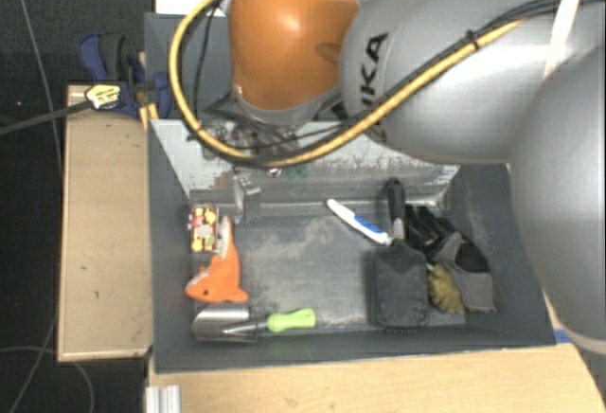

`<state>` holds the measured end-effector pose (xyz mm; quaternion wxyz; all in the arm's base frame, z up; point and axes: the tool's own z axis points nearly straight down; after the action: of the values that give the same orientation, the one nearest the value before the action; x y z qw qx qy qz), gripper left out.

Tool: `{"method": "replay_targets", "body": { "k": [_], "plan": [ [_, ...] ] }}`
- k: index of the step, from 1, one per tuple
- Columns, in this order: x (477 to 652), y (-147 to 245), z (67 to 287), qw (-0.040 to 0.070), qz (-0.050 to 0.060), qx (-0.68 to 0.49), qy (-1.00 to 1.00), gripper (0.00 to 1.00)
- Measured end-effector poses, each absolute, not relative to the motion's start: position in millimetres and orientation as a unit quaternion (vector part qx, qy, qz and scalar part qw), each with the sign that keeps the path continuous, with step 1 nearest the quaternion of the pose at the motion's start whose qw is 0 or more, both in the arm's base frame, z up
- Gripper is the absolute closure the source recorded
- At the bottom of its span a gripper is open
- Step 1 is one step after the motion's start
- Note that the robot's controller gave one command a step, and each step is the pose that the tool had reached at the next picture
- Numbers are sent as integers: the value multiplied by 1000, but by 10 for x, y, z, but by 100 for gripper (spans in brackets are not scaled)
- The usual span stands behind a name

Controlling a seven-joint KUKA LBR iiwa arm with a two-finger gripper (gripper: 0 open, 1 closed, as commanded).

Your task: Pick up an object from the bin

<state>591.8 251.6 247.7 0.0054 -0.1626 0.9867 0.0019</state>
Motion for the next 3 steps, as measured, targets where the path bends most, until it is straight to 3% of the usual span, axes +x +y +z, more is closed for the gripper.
{"method": "replay_targets", "body": {
  "k": [1,2,3],
  "plan": [
    [5779,2492,1693,0,1,-96,995,0],
    [5470,2424,1904,7,3,-193,981,0],
    [5879,2426,1377,3,2,-11,1000,0]
  ]
}}
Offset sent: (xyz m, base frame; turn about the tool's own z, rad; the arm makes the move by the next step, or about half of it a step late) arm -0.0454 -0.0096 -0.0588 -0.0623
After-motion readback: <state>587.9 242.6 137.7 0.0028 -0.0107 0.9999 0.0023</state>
